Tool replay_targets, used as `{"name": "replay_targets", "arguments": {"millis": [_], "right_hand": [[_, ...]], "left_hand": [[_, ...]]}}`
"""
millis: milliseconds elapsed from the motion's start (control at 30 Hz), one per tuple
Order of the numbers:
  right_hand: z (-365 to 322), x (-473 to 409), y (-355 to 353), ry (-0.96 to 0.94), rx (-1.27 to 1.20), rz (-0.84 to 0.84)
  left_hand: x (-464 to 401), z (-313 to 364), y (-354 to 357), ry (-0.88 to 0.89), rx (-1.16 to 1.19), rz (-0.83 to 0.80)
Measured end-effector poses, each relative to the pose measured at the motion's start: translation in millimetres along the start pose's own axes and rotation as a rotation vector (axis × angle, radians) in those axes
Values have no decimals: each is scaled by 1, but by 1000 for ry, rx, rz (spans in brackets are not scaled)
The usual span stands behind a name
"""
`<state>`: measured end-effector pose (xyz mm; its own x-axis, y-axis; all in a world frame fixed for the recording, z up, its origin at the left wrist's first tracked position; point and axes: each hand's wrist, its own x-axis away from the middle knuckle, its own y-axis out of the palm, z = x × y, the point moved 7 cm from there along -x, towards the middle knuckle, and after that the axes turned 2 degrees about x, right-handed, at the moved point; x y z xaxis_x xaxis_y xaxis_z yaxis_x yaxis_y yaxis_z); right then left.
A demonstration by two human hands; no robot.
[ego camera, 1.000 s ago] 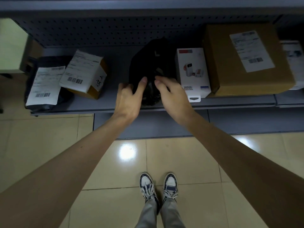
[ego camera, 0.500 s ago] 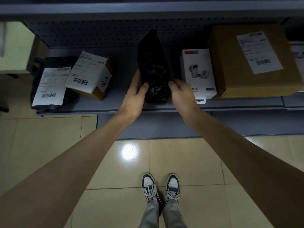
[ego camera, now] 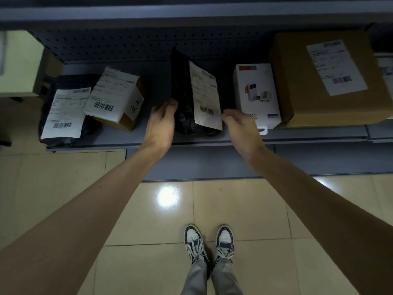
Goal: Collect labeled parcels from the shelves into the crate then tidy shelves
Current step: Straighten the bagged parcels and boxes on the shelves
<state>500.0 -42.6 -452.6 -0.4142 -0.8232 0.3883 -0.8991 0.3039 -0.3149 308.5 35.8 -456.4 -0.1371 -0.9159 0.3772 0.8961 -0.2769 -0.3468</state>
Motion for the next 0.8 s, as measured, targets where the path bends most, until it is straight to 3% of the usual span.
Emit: {"name": "replay_targets", "arguments": {"millis": [233,433,800], "right_hand": [[6,-17,5,-5,50,3],[25,-14,0,-60,204,-8],[42,17,-2,-52,-36,13]], "left_hand": [[-3,-11,12,26,-126,-66],[10,-33,24,-3,-29,-125],[35,-49,31,81,194,-127]]}}
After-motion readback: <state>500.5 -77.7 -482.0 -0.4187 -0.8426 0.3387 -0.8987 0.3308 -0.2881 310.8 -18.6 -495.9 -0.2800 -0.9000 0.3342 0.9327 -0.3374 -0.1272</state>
